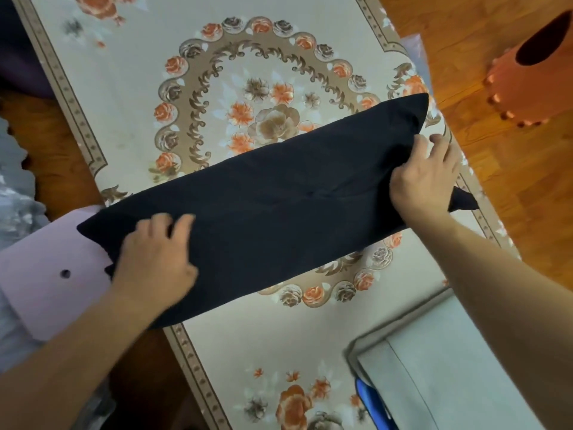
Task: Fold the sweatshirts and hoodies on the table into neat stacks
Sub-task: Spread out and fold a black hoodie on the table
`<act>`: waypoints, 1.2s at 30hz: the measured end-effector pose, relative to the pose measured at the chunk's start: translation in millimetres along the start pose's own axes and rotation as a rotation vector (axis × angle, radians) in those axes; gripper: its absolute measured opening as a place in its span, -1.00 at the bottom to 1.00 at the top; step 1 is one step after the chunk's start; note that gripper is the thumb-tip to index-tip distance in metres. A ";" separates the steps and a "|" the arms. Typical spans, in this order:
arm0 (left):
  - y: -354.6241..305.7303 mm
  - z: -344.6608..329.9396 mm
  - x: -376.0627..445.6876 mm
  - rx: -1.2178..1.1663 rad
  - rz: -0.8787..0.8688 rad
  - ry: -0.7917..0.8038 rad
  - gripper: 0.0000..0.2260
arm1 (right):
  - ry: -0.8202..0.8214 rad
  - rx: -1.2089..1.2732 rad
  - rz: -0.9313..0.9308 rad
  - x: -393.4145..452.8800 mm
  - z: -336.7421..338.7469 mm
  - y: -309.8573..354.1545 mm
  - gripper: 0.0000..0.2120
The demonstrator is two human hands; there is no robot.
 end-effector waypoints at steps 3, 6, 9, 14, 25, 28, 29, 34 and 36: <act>-95.7 4.6 -22.0 -0.144 -0.358 -0.261 -0.32 | -0.111 0.021 0.067 -34.6 0.8 16.8 -0.50; -151.4 -23.4 -1.6 -0.044 -0.497 -0.207 -0.41 | 0.026 -0.028 0.120 -41.3 -31.6 25.4 -0.42; -150.6 -46.5 33.3 0.060 -0.425 -0.180 -0.44 | 0.141 0.061 0.013 -8.4 -62.9 5.4 -0.37; -147.4 -59.9 37.9 0.078 -0.351 -0.139 -0.42 | 0.229 0.132 -0.019 9.9 -79.2 -6.8 -0.37; 46.4 -29.1 -27.6 -0.203 0.195 -0.101 -0.67 | 0.067 -0.010 0.586 -85.1 -57.4 142.0 -0.44; 91.2 -52.6 -43.5 -0.393 0.237 0.056 -0.59 | 0.010 -0.018 0.572 -76.6 -54.9 141.8 -0.48; 100.3 -57.0 -45.9 -0.455 0.269 0.060 -0.58 | -0.009 -0.029 0.588 -76.6 -53.4 142.4 -0.49; 120.2 -97.0 -52.2 -1.133 0.677 0.101 -0.44 | -0.007 -0.065 0.593 -77.0 -51.5 149.5 -0.48; 115.1 -117.1 -57.4 -1.477 0.751 0.151 -0.29 | -0.005 -0.033 0.556 -78.9 -47.2 149.6 -0.44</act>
Point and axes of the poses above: each hand's wrist, its own x-axis towards the middle knuckle, its own z-axis out of the back of the hand, y = z × x, the point moved 9 cm from there along x, towards the middle knuckle, and after that the axes turned 6 degrees about -x, right-handed, at the moved point
